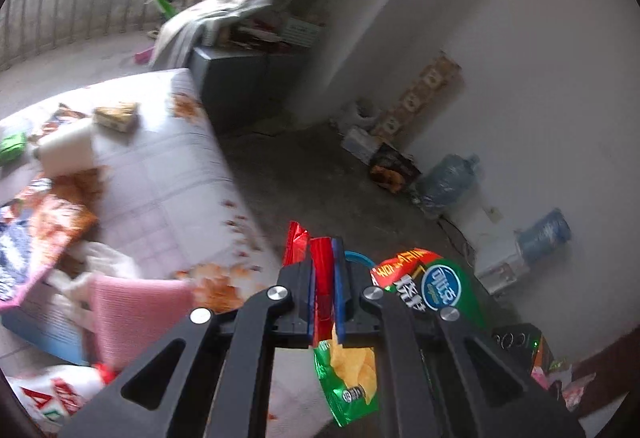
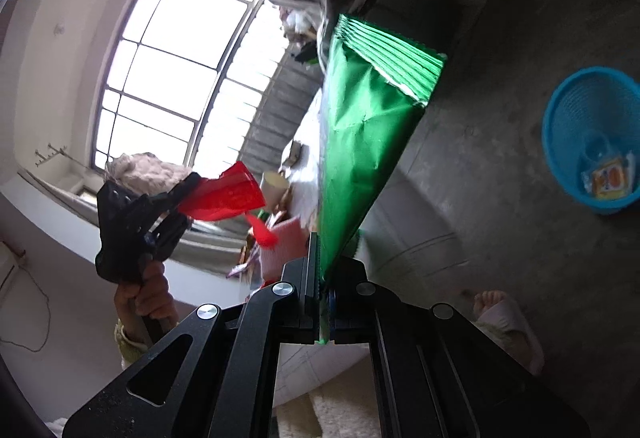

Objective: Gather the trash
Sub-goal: 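Carry both items to wastebasket and open both tools dropping them in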

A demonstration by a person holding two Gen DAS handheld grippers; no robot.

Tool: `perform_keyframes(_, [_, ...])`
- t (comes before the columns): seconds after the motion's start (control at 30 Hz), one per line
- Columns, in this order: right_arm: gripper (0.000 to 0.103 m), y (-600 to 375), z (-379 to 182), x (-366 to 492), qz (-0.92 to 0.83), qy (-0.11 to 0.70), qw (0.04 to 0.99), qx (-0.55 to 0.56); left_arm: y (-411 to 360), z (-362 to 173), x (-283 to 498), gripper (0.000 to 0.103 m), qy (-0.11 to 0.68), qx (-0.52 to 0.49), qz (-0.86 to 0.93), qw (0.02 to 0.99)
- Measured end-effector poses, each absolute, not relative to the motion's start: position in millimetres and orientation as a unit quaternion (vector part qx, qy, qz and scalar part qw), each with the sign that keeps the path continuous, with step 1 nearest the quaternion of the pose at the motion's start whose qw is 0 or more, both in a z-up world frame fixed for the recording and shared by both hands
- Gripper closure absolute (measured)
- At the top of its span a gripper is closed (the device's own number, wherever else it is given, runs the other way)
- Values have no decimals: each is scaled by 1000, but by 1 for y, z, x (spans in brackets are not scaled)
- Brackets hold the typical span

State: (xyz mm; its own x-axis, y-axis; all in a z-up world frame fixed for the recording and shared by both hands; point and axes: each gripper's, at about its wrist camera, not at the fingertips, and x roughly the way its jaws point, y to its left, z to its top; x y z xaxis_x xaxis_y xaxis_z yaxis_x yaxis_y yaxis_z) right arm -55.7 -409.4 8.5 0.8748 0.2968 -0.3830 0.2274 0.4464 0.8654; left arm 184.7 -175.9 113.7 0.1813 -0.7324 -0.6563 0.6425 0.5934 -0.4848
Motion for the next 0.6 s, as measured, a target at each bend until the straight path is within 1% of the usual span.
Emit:
perform_keyframes(0.2, [101, -437, 12, -96, -34, 220, 826, 518, -244, 109, 144, 97, 457, -30, -499, 735])
perform_keyframes(0.3, [101, -453, 8, -111, -76, 218, 831, 506, -286, 97, 126, 97, 464, -18, -524, 714])
perform_keyframes(0.4, [101, -471, -5, -116, -123, 227, 828, 497, -333, 70, 115, 97, 482, 4, -536, 693])
perform_keyframes(0.6, [101, -508, -50, -102, -206, 264, 813, 476, -428, -11, 109, 96, 551, 38, -517, 654])
